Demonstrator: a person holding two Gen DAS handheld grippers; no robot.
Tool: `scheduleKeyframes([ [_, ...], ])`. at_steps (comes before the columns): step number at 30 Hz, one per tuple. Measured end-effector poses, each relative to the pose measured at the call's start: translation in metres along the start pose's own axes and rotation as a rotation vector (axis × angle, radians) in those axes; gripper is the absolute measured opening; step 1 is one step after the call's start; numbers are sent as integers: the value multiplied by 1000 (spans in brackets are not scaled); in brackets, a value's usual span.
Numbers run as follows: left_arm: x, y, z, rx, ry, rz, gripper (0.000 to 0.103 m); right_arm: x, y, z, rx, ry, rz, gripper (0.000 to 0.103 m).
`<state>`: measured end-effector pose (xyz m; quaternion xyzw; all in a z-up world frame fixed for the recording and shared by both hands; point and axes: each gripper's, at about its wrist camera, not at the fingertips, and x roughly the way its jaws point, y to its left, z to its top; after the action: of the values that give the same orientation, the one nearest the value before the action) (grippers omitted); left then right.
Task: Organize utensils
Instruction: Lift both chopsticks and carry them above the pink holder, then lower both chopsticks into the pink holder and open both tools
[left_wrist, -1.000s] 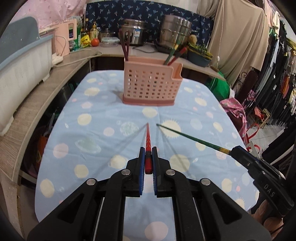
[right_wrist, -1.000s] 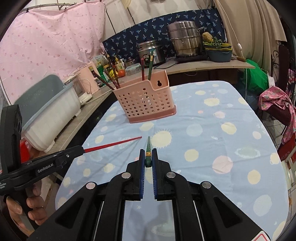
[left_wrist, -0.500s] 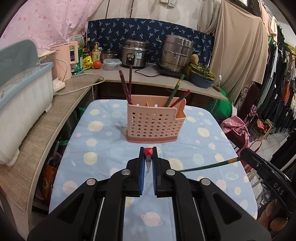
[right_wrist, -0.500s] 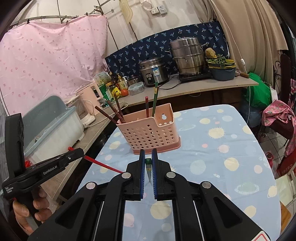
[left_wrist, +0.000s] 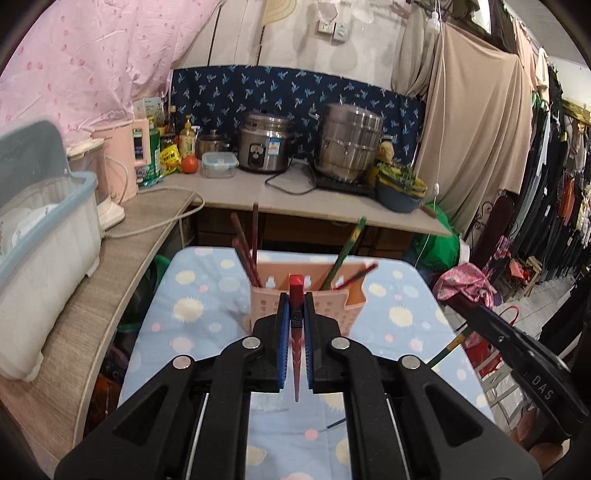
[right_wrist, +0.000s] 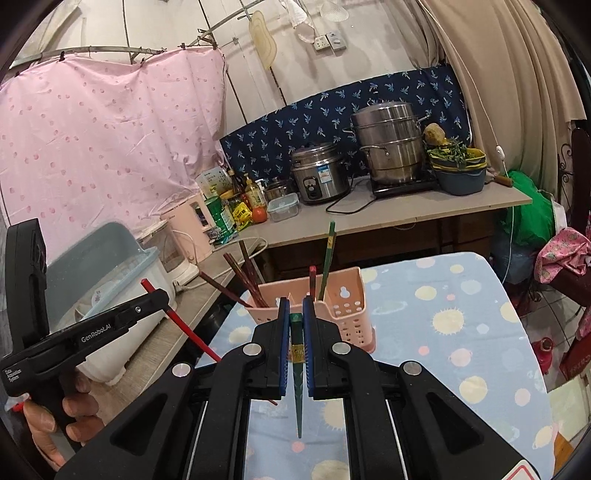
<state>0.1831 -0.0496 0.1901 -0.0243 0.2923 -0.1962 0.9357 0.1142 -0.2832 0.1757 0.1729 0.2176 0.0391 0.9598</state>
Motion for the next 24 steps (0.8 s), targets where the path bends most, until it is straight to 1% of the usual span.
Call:
scheduleKeyframes([
  [3, -4, -1, 23, -1, -44, 3, 7, 3, 4, 21, -3, -37, 10, 7],
  [7, -4, -2, 52, -1, -100, 28, 7, 8, 12, 51, -23, -96, 2, 7],
  [14, 6, -3, 93, 6, -164, 66, 7, 20, 18, 94, -30, -176, -5, 7],
  [19, 23, 0, 109, 3, -172, 85, 7, 39, 15, 113, -25, -201, -17, 7],
  [24, 42, 5, 111, 4, -162, 102, 7, 64, 7, 113, -15, -181, -34, 7],
])
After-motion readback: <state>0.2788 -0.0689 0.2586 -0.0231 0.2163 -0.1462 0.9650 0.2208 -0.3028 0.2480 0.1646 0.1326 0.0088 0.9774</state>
